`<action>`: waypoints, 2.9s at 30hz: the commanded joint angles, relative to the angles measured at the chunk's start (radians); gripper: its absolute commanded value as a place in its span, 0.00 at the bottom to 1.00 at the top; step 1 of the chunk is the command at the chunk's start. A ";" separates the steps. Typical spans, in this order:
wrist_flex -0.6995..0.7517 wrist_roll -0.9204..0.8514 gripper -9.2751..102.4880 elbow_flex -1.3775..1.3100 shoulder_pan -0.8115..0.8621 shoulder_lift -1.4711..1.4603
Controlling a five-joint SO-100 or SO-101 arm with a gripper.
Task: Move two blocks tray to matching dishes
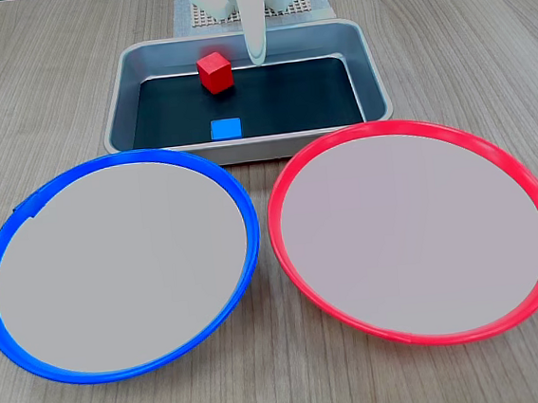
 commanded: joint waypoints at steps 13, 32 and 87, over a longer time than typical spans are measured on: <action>0.265 -1.640 0.08 -0.577 0.215 -0.727; 0.127 -2.296 0.21 -0.336 0.285 -0.845; -0.146 -1.686 0.32 -0.670 0.133 -1.302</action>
